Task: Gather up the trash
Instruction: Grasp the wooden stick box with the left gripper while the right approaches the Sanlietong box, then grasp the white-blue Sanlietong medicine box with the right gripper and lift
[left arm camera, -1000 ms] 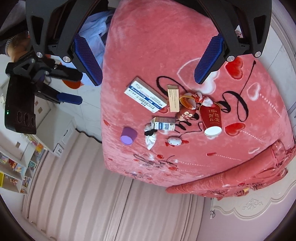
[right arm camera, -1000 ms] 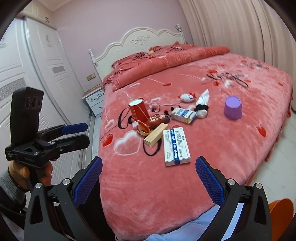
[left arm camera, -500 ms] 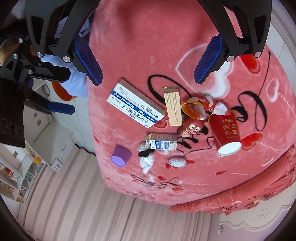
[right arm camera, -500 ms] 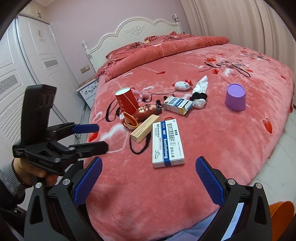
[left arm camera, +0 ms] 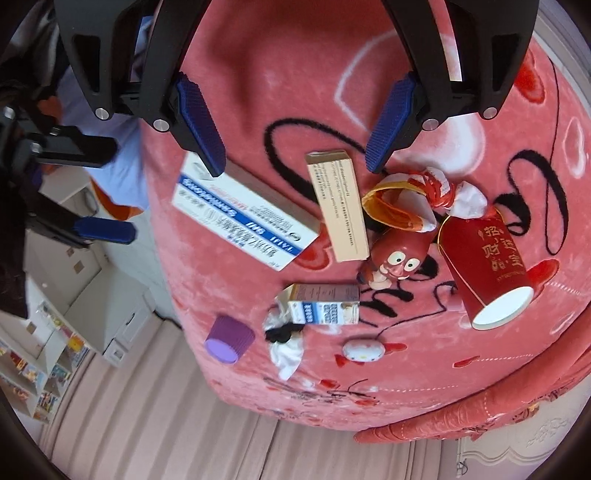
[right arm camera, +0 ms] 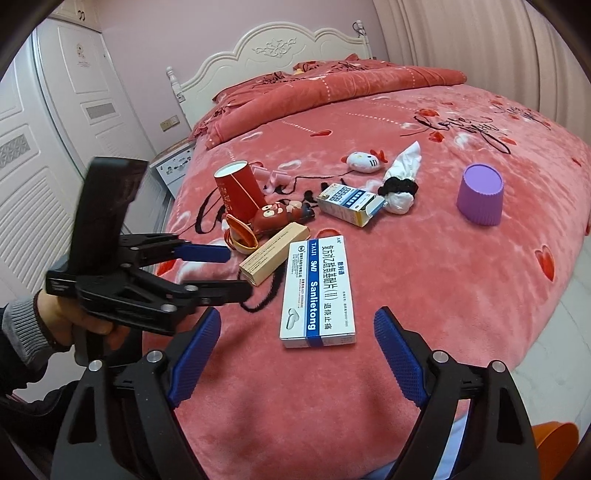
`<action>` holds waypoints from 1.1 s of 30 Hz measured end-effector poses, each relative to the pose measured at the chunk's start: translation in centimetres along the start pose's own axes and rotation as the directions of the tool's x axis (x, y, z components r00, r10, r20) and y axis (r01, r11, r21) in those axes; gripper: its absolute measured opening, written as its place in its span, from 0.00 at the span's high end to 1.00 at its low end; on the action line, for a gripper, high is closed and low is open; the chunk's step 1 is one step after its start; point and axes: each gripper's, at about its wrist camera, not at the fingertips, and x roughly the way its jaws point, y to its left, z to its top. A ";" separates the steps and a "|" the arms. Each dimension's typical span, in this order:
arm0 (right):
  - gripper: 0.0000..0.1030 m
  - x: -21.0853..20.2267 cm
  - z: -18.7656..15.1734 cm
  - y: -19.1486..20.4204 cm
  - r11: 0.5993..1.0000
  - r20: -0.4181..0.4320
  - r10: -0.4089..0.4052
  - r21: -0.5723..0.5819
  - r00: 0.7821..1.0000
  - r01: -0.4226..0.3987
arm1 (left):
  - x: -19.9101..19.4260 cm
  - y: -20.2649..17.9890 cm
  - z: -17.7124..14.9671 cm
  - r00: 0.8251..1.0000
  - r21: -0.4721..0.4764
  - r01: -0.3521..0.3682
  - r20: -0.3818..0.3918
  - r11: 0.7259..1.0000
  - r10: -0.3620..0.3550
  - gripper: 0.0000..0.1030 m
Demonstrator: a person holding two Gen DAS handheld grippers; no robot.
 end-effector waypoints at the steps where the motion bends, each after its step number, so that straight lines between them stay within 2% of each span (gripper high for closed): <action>1: 0.19 0.0 0.0 0.0 1.000 0.000 0.004 0.001 1.000 -0.004 | 0.2 0.1 0.0 1.000 -0.003 -0.009 0.000 1.000 0.009 0.24; 3: 0.19 0.1 0.0 -0.1 1.000 -0.001 0.009 0.007 1.000 -0.009 | 0.7 0.6 0.2 0.999 -0.021 -0.039 -0.007 0.999 0.039 0.24; 8: 0.19 0.3 -0.2 -0.5 1.000 -0.008 0.019 0.024 1.000 -0.019 | 1.9 0.9 0.3 0.999 -0.042 -0.041 -0.037 0.998 0.040 0.24; 11: 0.19 0.5 -0.4 -0.7 0.999 -0.011 0.024 0.036 1.000 -0.024 | 2.3 0.8 0.6 0.998 -0.059 -0.045 -0.037 0.997 0.043 0.33; 16: 0.19 0.7 -0.6 -0.8 0.998 -0.009 0.031 0.051 0.999 -0.030 | 3.2 1.1 1.2 0.998 -0.087 -0.061 -0.035 0.994 0.058 0.34; 19: 0.19 1.1 -0.6 -0.8 0.998 -0.018 0.023 0.056 1.000 -0.022 | 3.7 1.0 1.3 0.997 -0.068 -0.074 -0.042 0.995 0.071 0.55; 20: 0.19 1.2 -0.7 -0.8 0.998 -0.023 0.019 0.058 1.000 -0.018 | 3.7 1.1 1.3 0.996 -0.062 -0.078 -0.048 0.995 0.075 0.65; 21: 0.19 1.5 -0.6 -0.8 0.998 -0.031 0.014 0.064 0.999 -0.012 | 3.5 1.3 1.1 0.996 -0.051 -0.075 -0.051 0.996 0.072 0.70; 28: 0.18 2.6 -0.7 -0.8 0.998 -0.028 -0.049 0.044 0.998 0.050 | 1.0 2.2 -0.1 0.995 0.044 -0.014 -0.098 0.999 0.019 0.71; 33: 0.18 3.8 -0.4 -0.2 0.995 -0.028 -0.098 0.014 0.995 0.098 | 0.0 1.9 -0.7 0.992 0.145 0.052 -0.118 0.988 -0.035 0.71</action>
